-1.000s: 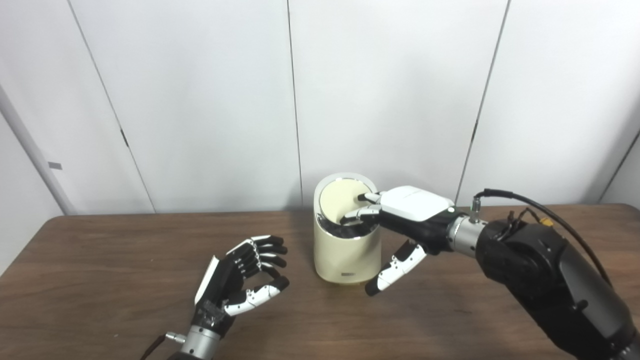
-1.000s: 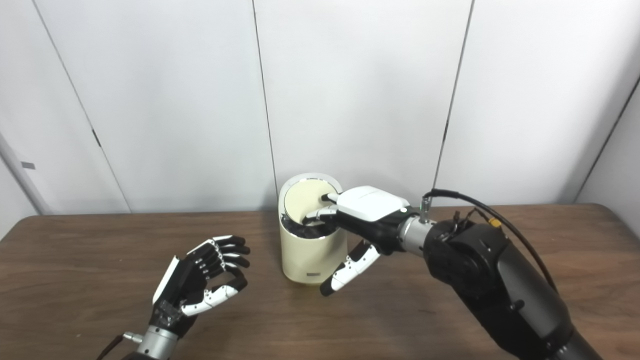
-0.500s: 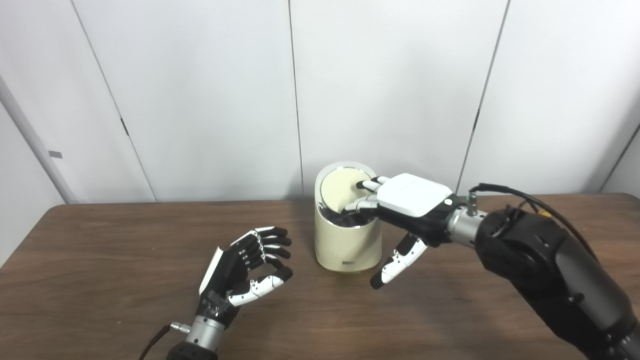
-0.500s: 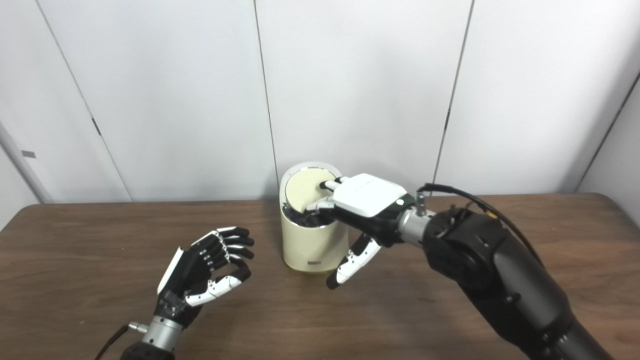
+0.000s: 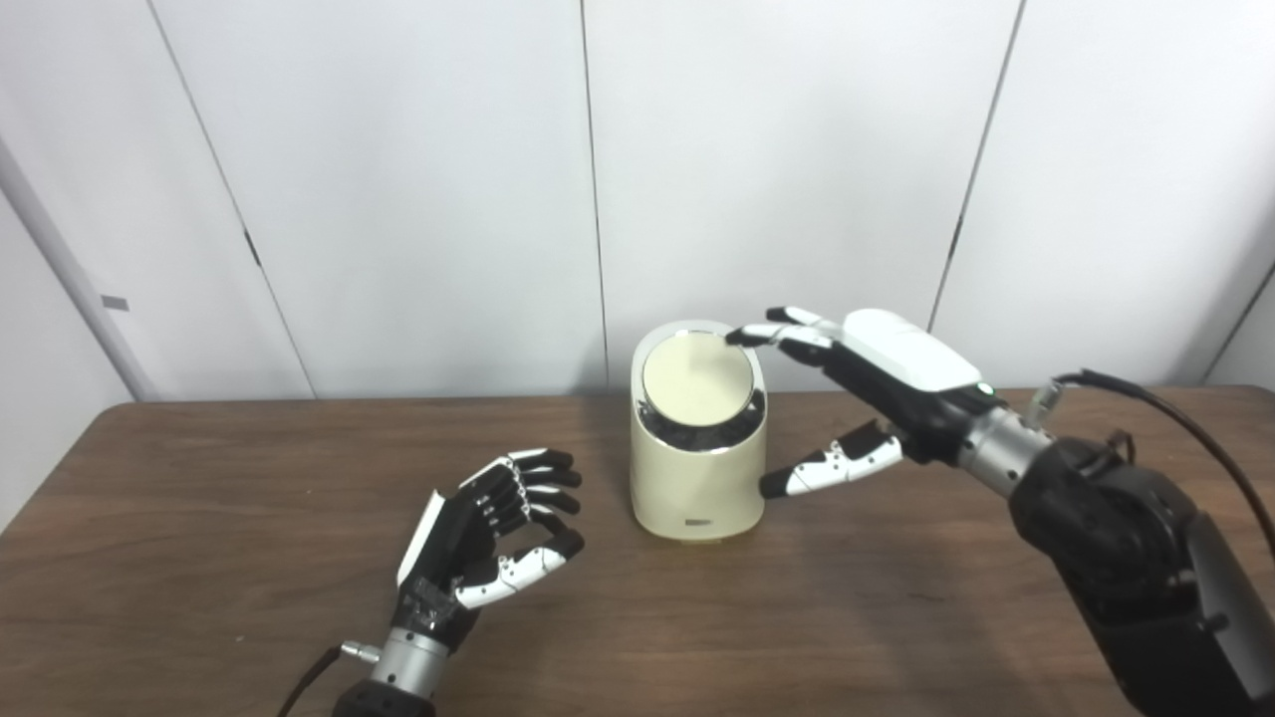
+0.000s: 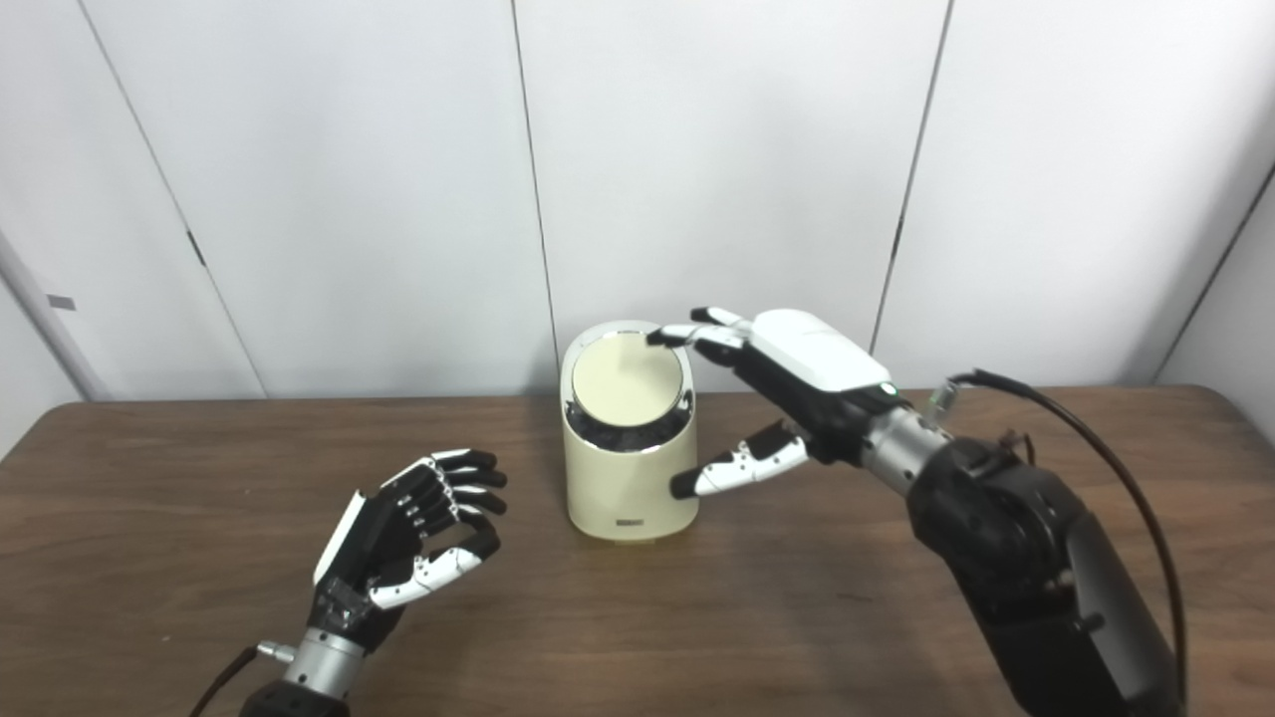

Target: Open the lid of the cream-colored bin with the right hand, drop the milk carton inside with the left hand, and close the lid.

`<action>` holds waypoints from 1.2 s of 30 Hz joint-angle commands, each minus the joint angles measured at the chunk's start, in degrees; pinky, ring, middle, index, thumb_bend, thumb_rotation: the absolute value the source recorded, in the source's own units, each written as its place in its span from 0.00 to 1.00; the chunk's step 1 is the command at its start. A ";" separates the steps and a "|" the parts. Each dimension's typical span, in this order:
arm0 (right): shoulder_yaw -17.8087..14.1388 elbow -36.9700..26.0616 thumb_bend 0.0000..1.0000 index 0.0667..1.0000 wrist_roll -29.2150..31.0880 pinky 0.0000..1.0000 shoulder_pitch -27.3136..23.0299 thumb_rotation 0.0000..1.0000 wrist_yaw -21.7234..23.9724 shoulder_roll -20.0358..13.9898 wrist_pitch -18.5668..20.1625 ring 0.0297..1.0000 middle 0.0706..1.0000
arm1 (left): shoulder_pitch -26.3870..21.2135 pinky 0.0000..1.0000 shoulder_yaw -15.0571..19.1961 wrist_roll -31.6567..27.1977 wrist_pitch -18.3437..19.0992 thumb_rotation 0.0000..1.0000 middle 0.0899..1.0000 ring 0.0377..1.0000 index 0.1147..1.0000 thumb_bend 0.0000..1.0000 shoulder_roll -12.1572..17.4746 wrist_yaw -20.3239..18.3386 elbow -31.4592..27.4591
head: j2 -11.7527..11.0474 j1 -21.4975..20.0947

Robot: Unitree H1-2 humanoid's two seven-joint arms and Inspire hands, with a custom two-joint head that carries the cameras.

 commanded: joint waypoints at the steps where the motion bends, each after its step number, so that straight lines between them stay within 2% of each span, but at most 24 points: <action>1: -2.09 -0.94 0.64 0.91 2.31 0.78 -0.22 0.37 -2.75 0.19 0.46 0.93 0.91 | 2.01 0.49 -0.33 -1.13 -0.81 0.17 0.64 0.59 0.68 0.70 -0.65 0.18 2.44 | 0.01 0.06; 5: -4.81 -0.37 0.68 0.94 4.96 0.77 3.16 0.35 -5.31 1.46 1.83 0.91 0.93 | 1.88 0.50 -0.47 -1.83 -0.93 0.16 0.65 0.59 0.68 0.69 -0.54 -0.46 2.70 | -0.13 0.19; 8: -6.85 0.21 0.71 0.92 6.70 0.77 6.42 0.30 -8.48 2.45 1.04 0.88 0.91 | 1.81 0.49 -0.50 -1.40 -1.20 0.17 0.65 0.59 0.68 0.71 -0.45 -0.19 2.95 | -0.14 0.22; 11: -8.66 0.67 0.74 0.92 9.98 0.79 9.63 0.30 -10.11 3.64 1.50 0.86 0.90 | 1.82 0.49 -0.51 -1.61 -1.24 0.17 0.65 0.59 0.68 0.70 -0.38 -0.34 2.87 | -0.14 0.32; 14: -9.99 2.28 0.75 0.94 12.96 0.79 12.35 0.26 -12.04 4.68 -0.15 0.89 0.91 | 1.85 0.49 -0.46 -2.27 -1.14 0.16 0.65 0.59 0.68 0.70 -0.36 -0.73 2.78 | -0.07 0.35; 18: -11.04 3.70 0.77 0.94 15.91 0.79 15.20 0.30 -14.41 5.63 -1.91 0.89 0.91 | 1.92 0.49 -0.35 -2.32 -1.51 0.16 0.64 0.59 0.68 0.71 -0.29 -0.73 2.66 | -0.11 0.12; 21: -11.26 4.50 0.78 0.94 17.40 0.78 16.69 0.32 -15.56 6.10 -3.05 0.89 0.91 | 1.91 0.49 -0.25 -2.24 -1.66 0.16 0.64 0.59 0.68 0.70 -0.16 -0.65 2.67 | -0.18 -0.24; 25: -10.97 6.19 0.75 0.93 20.21 0.78 18.12 0.27 -16.36 6.49 -6.53 0.87 0.91 | 1.85 0.49 -0.08 -2.80 -1.60 0.15 0.65 0.59 0.68 0.70 0.12 -0.99 2.81 | -0.27 -0.76; 28: -10.70 7.61 0.76 0.92 21.79 0.77 18.91 0.27 -16.90 7.12 -9.43 0.85 0.90 | 1.98 0.50 0.07 -3.20 -1.61 0.13 0.65 0.59 0.68 0.69 0.26 -1.18 2.57 | -0.21 -0.90; 32: -10.60 8.42 0.78 0.91 23.28 0.76 19.61 0.28 -17.79 8.58 -10.49 0.84 0.89 | 1.98 0.49 0.38 -2.86 -2.23 0.13 0.64 0.58 0.67 0.69 0.49 -0.85 2.70 | -0.22 -1.31; 36: -10.47 9.19 0.76 0.92 24.76 0.76 20.65 0.21 -18.37 9.62 -11.69 0.85 0.90 | 1.96 0.48 0.68 -3.01 -2.23 0.14 0.65 0.59 0.67 0.69 0.74 -0.85 2.64 | -0.17 -1.30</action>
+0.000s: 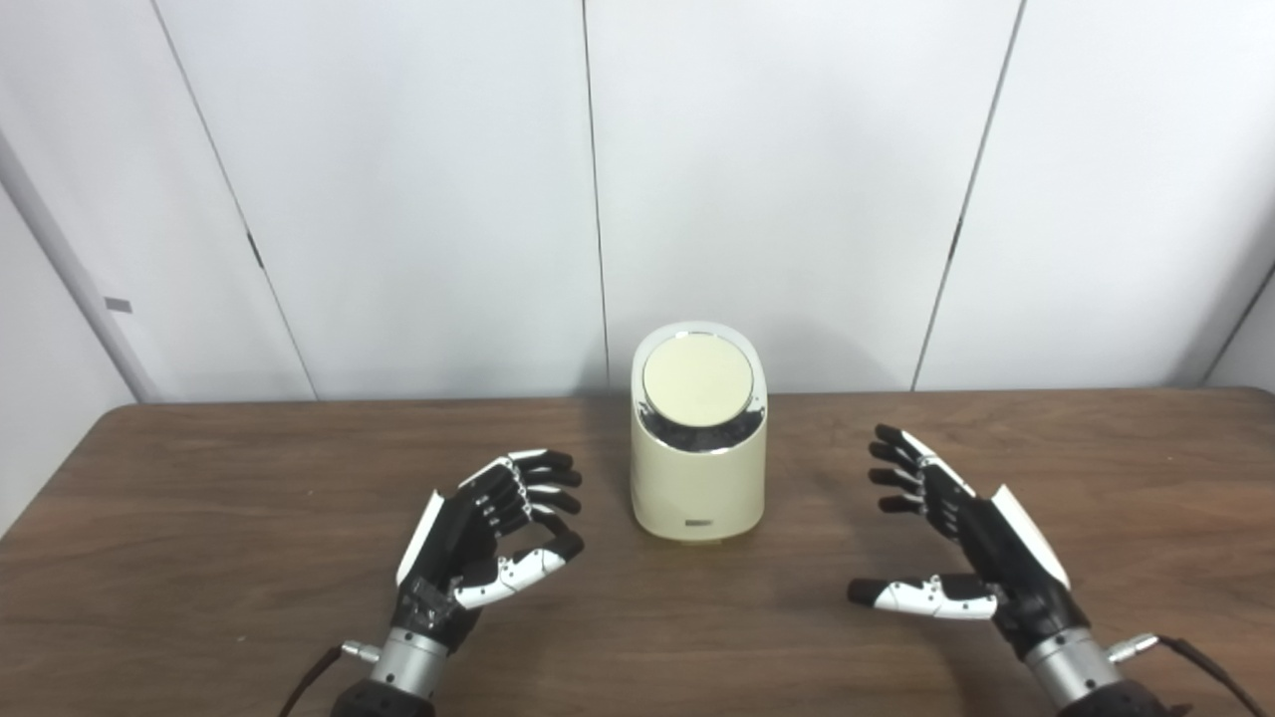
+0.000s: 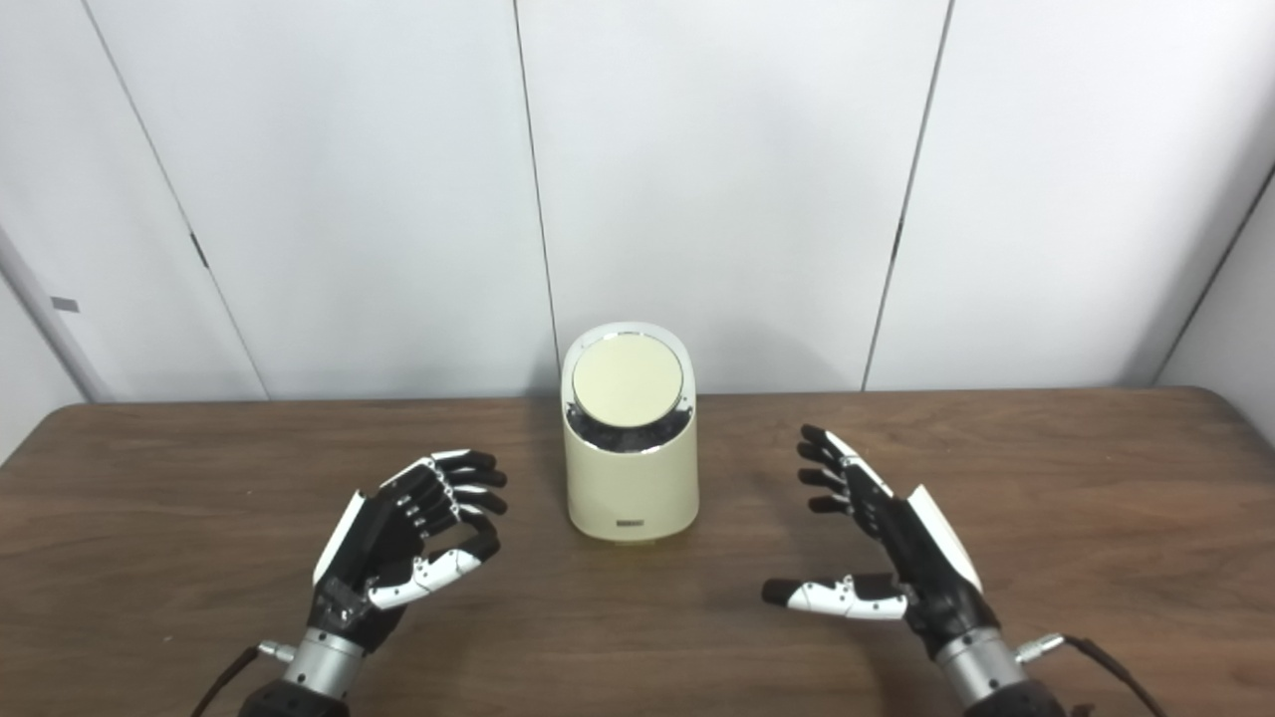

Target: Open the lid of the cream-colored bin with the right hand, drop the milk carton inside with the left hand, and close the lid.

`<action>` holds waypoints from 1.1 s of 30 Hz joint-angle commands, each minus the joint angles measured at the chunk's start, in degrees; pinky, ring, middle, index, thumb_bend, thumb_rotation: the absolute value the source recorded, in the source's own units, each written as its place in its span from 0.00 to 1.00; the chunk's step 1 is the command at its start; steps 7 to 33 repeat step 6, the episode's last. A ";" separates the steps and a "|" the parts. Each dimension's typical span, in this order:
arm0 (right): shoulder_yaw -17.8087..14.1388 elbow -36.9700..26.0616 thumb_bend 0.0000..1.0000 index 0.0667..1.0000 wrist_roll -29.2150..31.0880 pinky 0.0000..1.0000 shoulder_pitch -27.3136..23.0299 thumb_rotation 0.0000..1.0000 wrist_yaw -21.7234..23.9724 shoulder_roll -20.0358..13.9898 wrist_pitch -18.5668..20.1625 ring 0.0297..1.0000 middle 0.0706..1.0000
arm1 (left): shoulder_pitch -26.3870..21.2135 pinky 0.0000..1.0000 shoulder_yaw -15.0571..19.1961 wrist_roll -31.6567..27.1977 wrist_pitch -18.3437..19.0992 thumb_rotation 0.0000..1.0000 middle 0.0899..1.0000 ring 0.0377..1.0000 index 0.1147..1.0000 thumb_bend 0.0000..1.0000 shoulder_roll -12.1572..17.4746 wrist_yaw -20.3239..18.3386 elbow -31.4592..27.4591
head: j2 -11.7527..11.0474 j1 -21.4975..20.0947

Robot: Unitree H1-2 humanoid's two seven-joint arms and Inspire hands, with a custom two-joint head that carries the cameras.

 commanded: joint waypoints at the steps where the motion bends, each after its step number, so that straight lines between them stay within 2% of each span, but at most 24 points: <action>1: -0.34 -0.48 0.75 0.92 1.45 0.75 -0.70 0.20 -1.28 0.14 -2.99 0.85 0.90 | 1.91 0.48 0.20 -0.24 -2.35 0.14 0.65 0.58 0.67 0.69 0.28 0.41 2.49 | 0.06 -0.07; 6: -0.27 0.27 0.75 0.92 0.97 0.78 0.83 0.21 -2.86 1.15 -4.17 0.86 0.90 | 1.95 0.48 0.03 0.99 -3.23 0.09 0.65 0.58 0.69 0.68 0.66 0.88 2.52 | -0.16 -0.06; 33: -0.27 0.27 0.75 0.92 0.97 0.78 0.83 0.21 -2.86 1.15 -4.17 0.86 0.90 | 1.95 0.48 0.03 0.99 -3.23 0.09 0.65 0.58 0.69 0.68 0.66 0.88 2.52 | -0.16 -0.06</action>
